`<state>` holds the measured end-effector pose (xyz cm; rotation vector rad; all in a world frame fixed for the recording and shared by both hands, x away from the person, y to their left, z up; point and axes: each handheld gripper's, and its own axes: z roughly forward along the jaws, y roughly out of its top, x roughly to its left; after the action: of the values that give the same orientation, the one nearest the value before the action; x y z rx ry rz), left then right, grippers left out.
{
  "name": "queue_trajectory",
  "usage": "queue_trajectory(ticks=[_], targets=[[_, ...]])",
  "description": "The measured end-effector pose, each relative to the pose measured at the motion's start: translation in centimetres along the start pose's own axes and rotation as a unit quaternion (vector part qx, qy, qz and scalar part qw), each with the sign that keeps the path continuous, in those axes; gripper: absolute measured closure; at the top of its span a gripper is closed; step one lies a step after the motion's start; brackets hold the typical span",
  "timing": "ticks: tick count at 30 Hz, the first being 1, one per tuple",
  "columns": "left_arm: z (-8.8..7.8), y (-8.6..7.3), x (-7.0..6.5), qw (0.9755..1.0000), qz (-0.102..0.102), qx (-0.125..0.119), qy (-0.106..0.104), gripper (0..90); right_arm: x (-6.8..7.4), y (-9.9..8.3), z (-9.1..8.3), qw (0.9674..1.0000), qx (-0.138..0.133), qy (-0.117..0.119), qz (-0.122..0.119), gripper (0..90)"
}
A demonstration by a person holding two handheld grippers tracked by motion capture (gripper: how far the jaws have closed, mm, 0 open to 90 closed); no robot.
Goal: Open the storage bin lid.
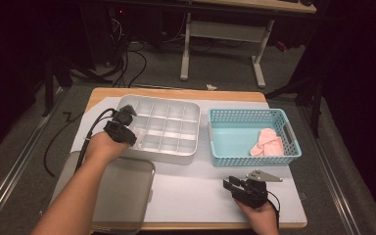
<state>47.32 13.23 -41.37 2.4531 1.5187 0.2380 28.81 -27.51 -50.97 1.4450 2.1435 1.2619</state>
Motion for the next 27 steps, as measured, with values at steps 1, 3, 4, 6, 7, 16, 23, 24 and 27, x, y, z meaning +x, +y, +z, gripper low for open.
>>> queue_trajectory(ticks=[1, 3, 4, 6, 7, 16, 23, 24, 27], targets=[[0.0, 0.0, 0.0, 1.0, -0.001, -0.001, 0.001, 56.0, 0.0, 0.0, 0.0, 1.0, 0.0, 0.0, 0.0, 63.5], [-0.2, 0.0, 0.1, 1.0, -0.001, -0.002, -0.001, 55.9, 0.0, 0.0, 0.0, 1.0, 0.0, 0.0, 0.0, 63.5], [-0.2, 0.0, 0.1, 1.0, -0.002, -0.003, -0.002, 55.9, 0.0, 0.0, 0.0, 1.0, 0.0, 0.0, -0.002, 63.5], [-0.4, 0.0, 0.1, 1.0, -0.004, -0.005, -0.002, 56.3, -0.1, 0.0, 0.0, 1.0, 0.0, 0.001, -0.002, 63.4], [-0.4, 0.0, 0.1, 1.0, -0.004, -0.005, -0.001, 56.7, 0.0, 0.0, 0.0, 1.0, 0.001, 0.001, -0.001, 63.4], [-1.6, 0.6, 0.0, 0.9999, -0.002, -0.017, 0.001, 63.8, 0.0, 0.0, 0.1, 1.0, 0.002, 0.0, -0.001, 63.3], [-1.3, 0.7, 0.0, 0.9998, -0.003, -0.018, 0.011, 81.6, 0.0, 0.0, 0.1, 1.0, 0.003, 0.0, -0.001, 63.2], [-1.1, 0.7, 0.0, 0.9998, -0.002, -0.018, 0.012, 83.3, 0.0, 0.0, 0.1, 1.0, 0.003, 0.0, -0.001, 63.2], [-0.7, 0.8, -0.2, 0.9998, 0.004, -0.011, 0.014, 87.0, 0.0, 0.0, 0.1, 1.0, 0.002, 0.0, -0.002, 63.2]])
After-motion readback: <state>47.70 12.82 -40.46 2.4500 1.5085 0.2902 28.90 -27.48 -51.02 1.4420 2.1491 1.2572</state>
